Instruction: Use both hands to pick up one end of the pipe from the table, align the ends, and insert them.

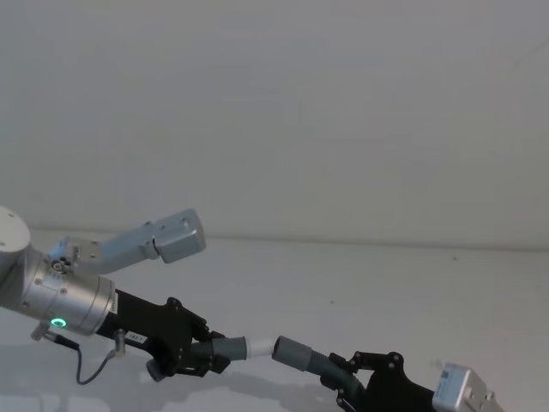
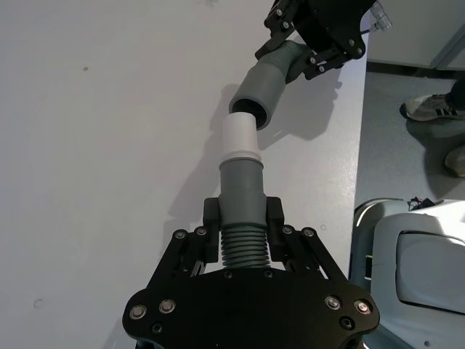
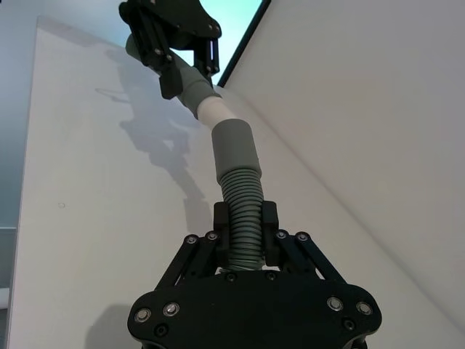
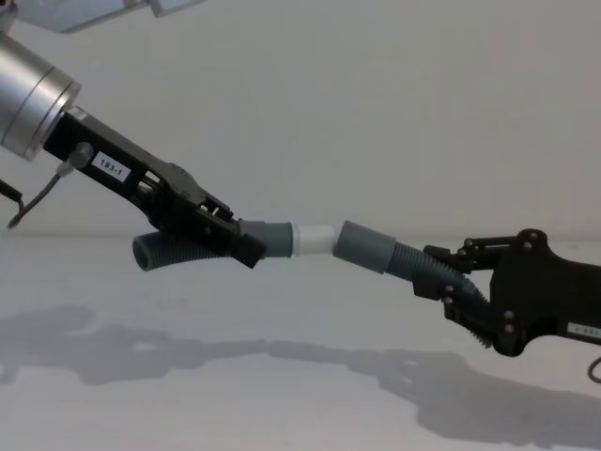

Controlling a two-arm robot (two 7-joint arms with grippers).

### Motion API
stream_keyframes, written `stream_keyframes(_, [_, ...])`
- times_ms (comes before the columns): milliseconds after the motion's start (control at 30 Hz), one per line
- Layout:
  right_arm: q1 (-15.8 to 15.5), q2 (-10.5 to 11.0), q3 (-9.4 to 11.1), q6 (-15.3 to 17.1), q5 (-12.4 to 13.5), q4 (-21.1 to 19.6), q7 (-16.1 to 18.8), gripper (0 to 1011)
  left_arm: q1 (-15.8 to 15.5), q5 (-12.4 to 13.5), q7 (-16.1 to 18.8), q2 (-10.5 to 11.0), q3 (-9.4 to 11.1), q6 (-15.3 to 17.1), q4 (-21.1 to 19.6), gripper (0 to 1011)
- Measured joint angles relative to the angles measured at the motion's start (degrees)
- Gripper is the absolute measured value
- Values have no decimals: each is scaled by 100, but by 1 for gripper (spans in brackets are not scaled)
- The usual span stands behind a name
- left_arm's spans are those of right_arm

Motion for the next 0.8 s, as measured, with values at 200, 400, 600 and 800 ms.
stream_keyframes(200, [7,11,-5,-123,-19,16,31,229,-54,-2,-43,-20,53,-24,65,336])
stream_keyframes(400, [10,18,-9,-239,-50,20,38,229,-119,-10,-99,-36,113,-49,131,336])
stream_keyframes(600, [12,18,-17,-298,-87,22,36,229,-172,-21,-149,-42,167,-69,173,336])
stream_keyframes(800, [15,17,-26,-318,-129,19,17,229,-221,-31,-202,-40,215,-77,194,336])
